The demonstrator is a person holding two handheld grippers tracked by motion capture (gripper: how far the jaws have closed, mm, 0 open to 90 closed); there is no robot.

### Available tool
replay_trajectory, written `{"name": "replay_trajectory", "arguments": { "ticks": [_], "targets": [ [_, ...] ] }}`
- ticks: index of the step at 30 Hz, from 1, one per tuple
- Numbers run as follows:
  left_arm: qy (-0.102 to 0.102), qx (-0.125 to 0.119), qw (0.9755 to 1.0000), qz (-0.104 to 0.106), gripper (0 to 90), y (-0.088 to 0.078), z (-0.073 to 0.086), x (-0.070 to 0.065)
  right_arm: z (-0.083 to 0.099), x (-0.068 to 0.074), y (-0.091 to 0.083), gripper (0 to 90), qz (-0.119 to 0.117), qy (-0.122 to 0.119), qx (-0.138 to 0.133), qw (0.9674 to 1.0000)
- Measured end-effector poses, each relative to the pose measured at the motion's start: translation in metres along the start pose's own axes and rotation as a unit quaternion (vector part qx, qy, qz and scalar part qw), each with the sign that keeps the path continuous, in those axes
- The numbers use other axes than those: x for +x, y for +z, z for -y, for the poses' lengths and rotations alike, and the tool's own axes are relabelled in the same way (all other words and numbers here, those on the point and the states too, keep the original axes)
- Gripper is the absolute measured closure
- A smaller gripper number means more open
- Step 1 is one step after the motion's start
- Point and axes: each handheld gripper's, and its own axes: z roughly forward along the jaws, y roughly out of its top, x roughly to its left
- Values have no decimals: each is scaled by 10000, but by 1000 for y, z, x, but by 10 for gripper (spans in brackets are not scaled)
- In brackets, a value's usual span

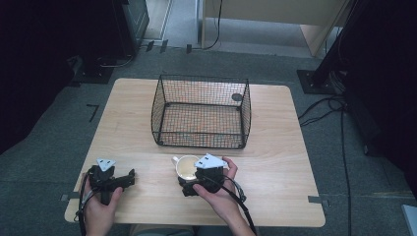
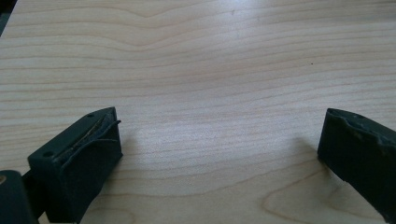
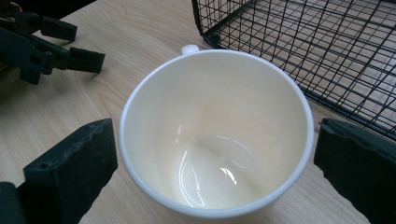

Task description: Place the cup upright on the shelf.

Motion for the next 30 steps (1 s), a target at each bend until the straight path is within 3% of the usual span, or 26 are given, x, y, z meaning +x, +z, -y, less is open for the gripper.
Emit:
{"name": "replay_trajectory", "arguments": {
  "ticks": [6,14,17,18,30],
  "targets": [
    [4,1,10000,0,0,0,0,0,1,1,6,0,50,-61,31,10000],
    [1,1,10000,0,0,0,0,0,5,8,20,2,291,-266,156,9991],
    [1,0,10000,0,0,0,0,0,6,7,22,29,295,-212,102,9993],
    [7,3,10000,1,0,0,0,0,7,7,22,78,336,-193,79,9992],
    [11,4,10000,9,0,0,0,0,8,6,17,91,511,-270,-100,9983]
  ]
}}
